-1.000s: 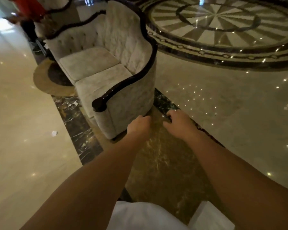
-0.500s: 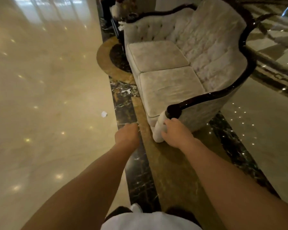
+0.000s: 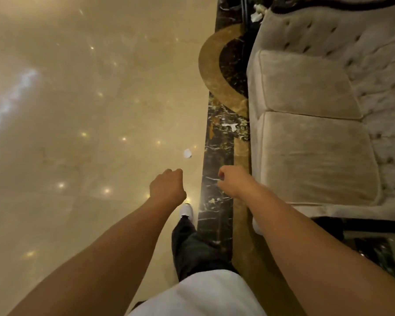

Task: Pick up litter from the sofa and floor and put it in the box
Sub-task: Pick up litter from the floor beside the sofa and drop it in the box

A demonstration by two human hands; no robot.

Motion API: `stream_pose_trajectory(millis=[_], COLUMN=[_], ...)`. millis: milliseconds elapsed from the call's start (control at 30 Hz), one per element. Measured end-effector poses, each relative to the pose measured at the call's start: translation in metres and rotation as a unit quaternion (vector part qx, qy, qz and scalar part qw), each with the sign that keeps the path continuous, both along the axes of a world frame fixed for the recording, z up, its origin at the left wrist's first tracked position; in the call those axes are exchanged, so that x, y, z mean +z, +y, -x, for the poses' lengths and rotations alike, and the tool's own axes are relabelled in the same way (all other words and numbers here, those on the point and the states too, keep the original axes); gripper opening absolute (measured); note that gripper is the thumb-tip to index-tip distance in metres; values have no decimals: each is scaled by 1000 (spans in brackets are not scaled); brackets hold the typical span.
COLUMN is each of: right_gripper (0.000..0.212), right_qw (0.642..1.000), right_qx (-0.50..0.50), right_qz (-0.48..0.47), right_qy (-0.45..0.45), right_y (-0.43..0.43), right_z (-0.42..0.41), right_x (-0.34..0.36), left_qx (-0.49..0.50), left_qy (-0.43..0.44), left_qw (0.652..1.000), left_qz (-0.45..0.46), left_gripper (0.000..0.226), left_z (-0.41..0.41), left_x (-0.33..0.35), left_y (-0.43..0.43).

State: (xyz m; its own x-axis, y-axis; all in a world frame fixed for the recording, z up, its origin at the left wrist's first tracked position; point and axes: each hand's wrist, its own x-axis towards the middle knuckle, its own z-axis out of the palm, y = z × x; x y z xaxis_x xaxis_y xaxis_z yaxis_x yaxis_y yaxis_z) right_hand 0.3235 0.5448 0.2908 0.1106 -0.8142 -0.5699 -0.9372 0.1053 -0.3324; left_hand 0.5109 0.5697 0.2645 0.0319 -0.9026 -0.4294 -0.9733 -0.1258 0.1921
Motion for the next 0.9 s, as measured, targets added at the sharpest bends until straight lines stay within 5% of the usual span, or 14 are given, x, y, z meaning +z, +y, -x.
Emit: stream_pose_trajectory(millis=[200,500,900], right_gripper=[35,47,56], right_qw=[990,990,980], right_qx=[91,60,-36], right_qz=[-102,-126,-172], right_qy=[16,-5,94], right_y=[-182,-386,-629], right_z=[-36,-40,36], right_x=[-50,-116,-369], left_qx=[102,144,368], left_qy=[7,62,130], left_qw=[993,981,894], left_qz=[-55,-115,-218], left_gripper=[33,41,63], left_z=[-24,0,56], left_x=[-40,-116,-385], left_y=[-163,-344,-556])
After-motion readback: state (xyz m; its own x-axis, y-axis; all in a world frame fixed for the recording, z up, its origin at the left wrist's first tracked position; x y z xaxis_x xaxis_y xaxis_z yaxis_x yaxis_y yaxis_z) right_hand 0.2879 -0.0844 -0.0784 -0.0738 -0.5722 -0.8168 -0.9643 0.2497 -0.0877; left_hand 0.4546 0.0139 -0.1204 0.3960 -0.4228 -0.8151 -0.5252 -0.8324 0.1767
